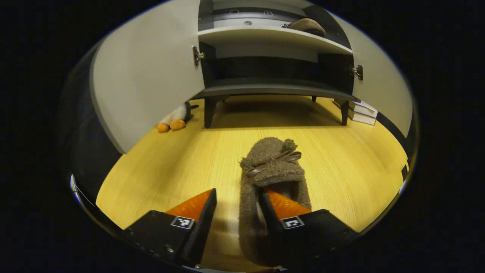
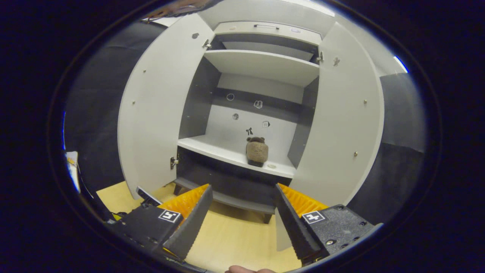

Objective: Grab one shoe with the right hand and put it into the shoe cabinet, grab the other shoe with the left hand and put it into the shoe cabinet; then close the right door with the right hand and the left door with the left hand.

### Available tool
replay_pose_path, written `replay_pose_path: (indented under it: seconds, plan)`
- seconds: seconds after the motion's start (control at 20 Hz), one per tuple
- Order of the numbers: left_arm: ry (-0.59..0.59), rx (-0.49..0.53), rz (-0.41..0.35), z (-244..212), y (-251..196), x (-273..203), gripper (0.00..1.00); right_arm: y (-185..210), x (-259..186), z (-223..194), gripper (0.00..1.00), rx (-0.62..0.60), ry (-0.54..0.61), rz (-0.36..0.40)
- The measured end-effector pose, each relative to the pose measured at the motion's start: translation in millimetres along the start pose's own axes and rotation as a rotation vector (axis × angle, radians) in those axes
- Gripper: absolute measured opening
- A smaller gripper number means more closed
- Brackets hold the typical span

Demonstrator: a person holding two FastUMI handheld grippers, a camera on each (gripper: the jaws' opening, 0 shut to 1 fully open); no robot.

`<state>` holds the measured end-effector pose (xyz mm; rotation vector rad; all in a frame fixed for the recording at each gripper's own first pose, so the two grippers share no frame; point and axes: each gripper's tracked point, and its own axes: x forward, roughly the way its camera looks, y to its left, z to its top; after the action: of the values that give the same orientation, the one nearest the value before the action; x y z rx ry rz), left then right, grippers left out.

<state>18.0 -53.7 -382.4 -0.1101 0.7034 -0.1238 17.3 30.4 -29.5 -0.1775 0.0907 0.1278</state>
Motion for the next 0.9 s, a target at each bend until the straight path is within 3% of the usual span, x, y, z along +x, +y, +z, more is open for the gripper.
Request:
replay_pose_path:
  seconds: [0.05, 0.2, 0.25, 0.55, 0.9]
  plan:
    - [-0.005, 0.001, 0.020, 0, -1, 3, 0.31, 0, -1, 3, 1.00, 0.000, -0.010, -0.003]
    - [-0.012, 0.062, 0.095, -2, 0, 0, 0.04, 6, -2, 3, 1.00, -0.037, -0.018, 0.005]
    - [-0.003, 0.061, 0.100, -2, 1, 1, 0.01, 8, -1, 1, 1.00, -0.050, -0.012, 0.013]
    - [0.033, 0.042, 0.079, 2, 1, 0, 0.01, 12, -2, -3, 1.00, -0.045, 0.013, 0.030]
    - [-0.004, -0.011, 0.101, 43, 8, -30, 0.01, 1, 3, -3, 1.00, -0.057, 0.025, 0.027]
